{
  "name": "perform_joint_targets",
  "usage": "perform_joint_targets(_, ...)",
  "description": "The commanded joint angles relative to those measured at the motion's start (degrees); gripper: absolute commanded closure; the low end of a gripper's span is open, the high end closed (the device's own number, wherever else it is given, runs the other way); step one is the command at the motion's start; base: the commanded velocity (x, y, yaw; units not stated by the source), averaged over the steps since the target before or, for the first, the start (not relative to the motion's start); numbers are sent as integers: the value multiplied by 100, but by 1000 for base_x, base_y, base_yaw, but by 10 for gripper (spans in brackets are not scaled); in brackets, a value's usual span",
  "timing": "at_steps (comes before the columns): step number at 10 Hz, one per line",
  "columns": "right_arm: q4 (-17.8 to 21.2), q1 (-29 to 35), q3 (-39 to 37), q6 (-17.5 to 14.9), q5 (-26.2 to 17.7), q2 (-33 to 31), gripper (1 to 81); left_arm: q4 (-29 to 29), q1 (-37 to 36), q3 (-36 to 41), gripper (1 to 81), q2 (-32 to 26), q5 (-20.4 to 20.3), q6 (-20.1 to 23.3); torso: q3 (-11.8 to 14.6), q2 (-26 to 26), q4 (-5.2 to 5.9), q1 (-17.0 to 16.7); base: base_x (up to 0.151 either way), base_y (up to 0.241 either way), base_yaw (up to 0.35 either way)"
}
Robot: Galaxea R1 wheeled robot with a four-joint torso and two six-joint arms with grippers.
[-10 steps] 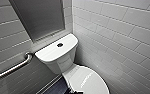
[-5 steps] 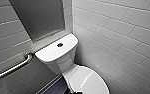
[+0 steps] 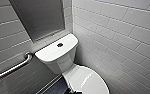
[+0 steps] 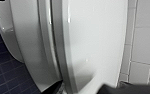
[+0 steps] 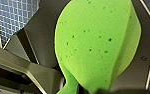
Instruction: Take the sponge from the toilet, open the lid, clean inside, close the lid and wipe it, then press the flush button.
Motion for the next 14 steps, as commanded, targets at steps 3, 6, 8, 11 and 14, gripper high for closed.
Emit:
perform_joint_targets(3,-113,-39,140,8,-360,-145,811,-38,-500,1,10,204,320,-18,0,0,0,0,0,0,0)
perform_joint_targets(6,-113,-30,123,17,-325,-128,811,-381,-429,-333,10,363,258,-62,0,-2,0,0,0,0,0)
perform_joint_targets(8,-113,-30,114,26,-316,-119,811,-381,-429,-359,10,424,250,-62,0,-2,0,0,0,0,0)
perform_joint_targets(11,-113,-30,114,26,-316,-110,811,-346,-359,-631,10,634,250,-62,0,-2,0,-2,0,0,0)
perform_joint_targets(14,-104,-21,132,34,-307,-110,811,-372,-359,-711,10,732,67,-70,2,-2,2,-5,0,0,0)
